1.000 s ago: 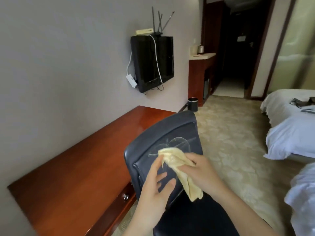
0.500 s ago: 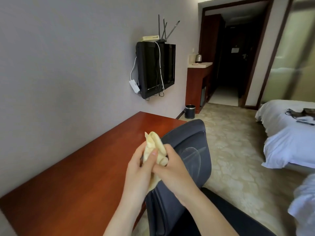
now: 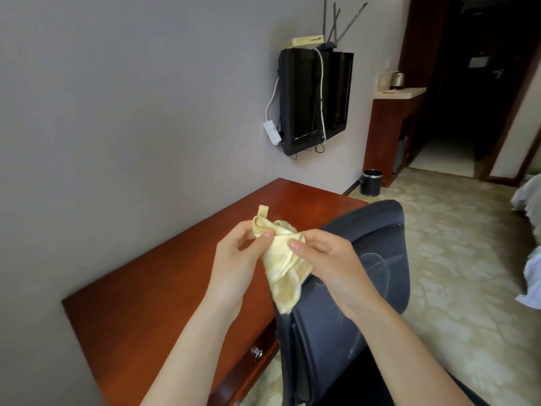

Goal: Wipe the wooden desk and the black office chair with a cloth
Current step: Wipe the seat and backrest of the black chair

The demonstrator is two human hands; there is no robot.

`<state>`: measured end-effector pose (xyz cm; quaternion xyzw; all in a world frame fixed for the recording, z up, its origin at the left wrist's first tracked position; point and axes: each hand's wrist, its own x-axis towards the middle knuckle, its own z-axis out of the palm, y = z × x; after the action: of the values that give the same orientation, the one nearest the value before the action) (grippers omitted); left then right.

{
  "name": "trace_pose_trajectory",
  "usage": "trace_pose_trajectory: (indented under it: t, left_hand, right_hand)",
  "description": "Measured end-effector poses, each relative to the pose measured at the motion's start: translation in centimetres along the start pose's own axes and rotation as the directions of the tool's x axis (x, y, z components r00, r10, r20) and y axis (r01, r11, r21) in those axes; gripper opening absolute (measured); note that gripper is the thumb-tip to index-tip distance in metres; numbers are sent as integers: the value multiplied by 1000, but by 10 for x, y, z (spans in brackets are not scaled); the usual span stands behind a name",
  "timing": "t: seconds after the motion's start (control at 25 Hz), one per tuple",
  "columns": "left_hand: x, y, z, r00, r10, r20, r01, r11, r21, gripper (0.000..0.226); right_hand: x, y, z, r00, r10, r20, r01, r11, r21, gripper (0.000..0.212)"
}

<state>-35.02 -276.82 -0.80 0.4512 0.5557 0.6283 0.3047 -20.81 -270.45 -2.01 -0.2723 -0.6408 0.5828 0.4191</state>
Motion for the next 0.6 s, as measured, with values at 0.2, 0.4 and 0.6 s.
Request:
trace_pose_trajectory:
  t: [0.2, 0.4, 0.6]
  left_hand:
    - [18, -7, 13, 982, 116, -146, -79, 968, 237, 9]
    - [33, -16, 43, 981, 122, -154, -67, 944, 324, 18]
    - [28, -30, 90, 985, 103, 141, -149, 913, 380, 14]
  right_hand:
    - [15, 10, -22, 952, -189, -242, 130, 962, -240, 4]
    - [20, 16, -61, 910, -204, -362, 107, 956, -272, 8]
    - [24, 27, -94, 945, -118, -306, 42, 969, -243, 6]
